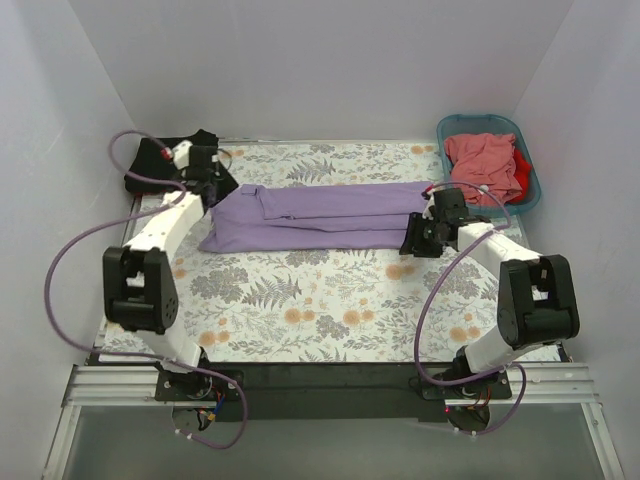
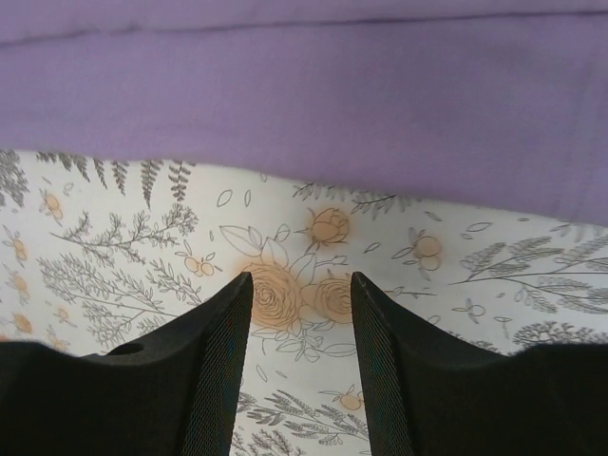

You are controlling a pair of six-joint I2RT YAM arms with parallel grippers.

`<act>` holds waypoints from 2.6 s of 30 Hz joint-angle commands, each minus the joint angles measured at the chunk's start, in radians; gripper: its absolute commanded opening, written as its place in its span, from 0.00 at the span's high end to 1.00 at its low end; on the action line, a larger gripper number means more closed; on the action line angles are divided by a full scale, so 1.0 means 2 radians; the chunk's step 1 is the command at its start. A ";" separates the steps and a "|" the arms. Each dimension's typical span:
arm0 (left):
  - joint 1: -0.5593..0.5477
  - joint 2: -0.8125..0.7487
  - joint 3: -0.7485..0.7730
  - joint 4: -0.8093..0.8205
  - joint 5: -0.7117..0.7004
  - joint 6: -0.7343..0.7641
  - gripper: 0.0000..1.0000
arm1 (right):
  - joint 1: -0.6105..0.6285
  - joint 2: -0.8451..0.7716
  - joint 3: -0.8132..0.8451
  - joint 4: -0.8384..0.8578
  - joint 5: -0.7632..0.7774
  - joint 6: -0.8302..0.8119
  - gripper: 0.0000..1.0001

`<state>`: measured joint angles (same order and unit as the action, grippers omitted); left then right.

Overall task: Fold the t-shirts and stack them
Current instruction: Fold the tshirt

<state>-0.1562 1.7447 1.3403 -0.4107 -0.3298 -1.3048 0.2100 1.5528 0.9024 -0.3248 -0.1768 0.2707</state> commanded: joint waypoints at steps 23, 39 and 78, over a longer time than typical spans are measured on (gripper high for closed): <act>0.108 -0.069 -0.196 0.013 0.070 -0.063 0.28 | -0.100 -0.015 -0.032 0.105 -0.060 0.050 0.48; 0.120 -0.101 -0.228 0.047 0.074 -0.066 0.43 | -0.145 0.009 -0.019 0.152 -0.070 0.084 0.49; 0.181 -0.210 -0.321 -0.077 -0.004 -0.095 0.94 | -0.231 -0.052 -0.143 0.112 -0.058 0.093 0.59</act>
<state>0.1898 1.3777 0.6941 -0.5171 -0.2253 -1.4998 -0.2363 1.5154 0.6331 0.0334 -0.3882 0.5198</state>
